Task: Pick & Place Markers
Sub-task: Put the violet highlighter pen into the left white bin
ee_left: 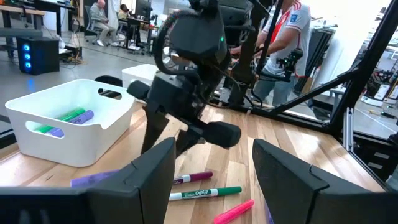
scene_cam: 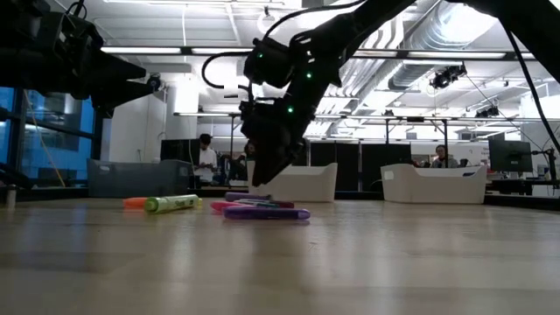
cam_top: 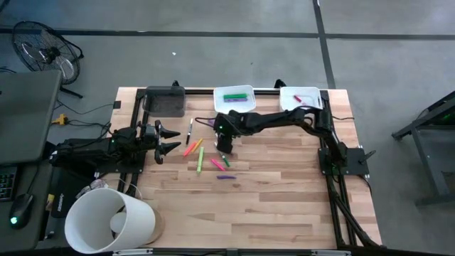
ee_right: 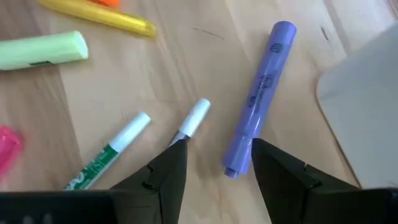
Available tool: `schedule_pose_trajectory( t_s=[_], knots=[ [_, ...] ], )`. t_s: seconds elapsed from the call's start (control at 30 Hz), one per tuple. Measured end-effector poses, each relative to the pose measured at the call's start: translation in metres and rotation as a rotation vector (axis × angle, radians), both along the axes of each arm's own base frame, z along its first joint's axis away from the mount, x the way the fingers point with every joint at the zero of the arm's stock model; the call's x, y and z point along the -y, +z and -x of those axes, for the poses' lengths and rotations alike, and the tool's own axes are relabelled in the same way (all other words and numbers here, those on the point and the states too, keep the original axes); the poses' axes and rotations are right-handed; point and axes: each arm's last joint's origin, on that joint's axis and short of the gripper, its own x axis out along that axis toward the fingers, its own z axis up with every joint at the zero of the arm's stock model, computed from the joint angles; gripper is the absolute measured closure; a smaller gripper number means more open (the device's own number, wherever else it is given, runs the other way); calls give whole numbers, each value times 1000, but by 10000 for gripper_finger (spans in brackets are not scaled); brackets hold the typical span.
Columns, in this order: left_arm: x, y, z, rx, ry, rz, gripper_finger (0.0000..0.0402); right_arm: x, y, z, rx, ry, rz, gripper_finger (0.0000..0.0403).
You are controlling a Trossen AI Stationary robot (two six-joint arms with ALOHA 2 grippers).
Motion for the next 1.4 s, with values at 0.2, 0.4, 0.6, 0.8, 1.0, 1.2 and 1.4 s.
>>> schedule_pose_trajectory(
  t_s=[0.2, 0.4, 0.6, 0.8, 1.0, 1.2, 1.4],
  knots=[
    [0, 0, 0, 0, 0, 0, 190, 7, 11, -7, 68, -97, 27, 233],
    [0, 0, 0, 0, 0, 0, 190, 25, 12, -4, 87, -202, 34, 233],
    [0, 0, 0, 0, 0, 0, 190, 27, -6, -6, 53, -194, 7, 233],
    [0, 0, 0, 0, -1, 0, 190, 21, -14, -9, 55, -186, -23, 233],
    [0, 0, 0, 0, 0, 0, 190, 18, -23, -12, 50, -159, -72, 233],
    [0, 0, 0, 0, 0, 0, 190, 14, -31, -13, 46, -153, -126, 233],
    [0, 0, 0, 0, 0, 0, 190, 15, -34, -14, 50, -178, -164, 242]
  ],
)
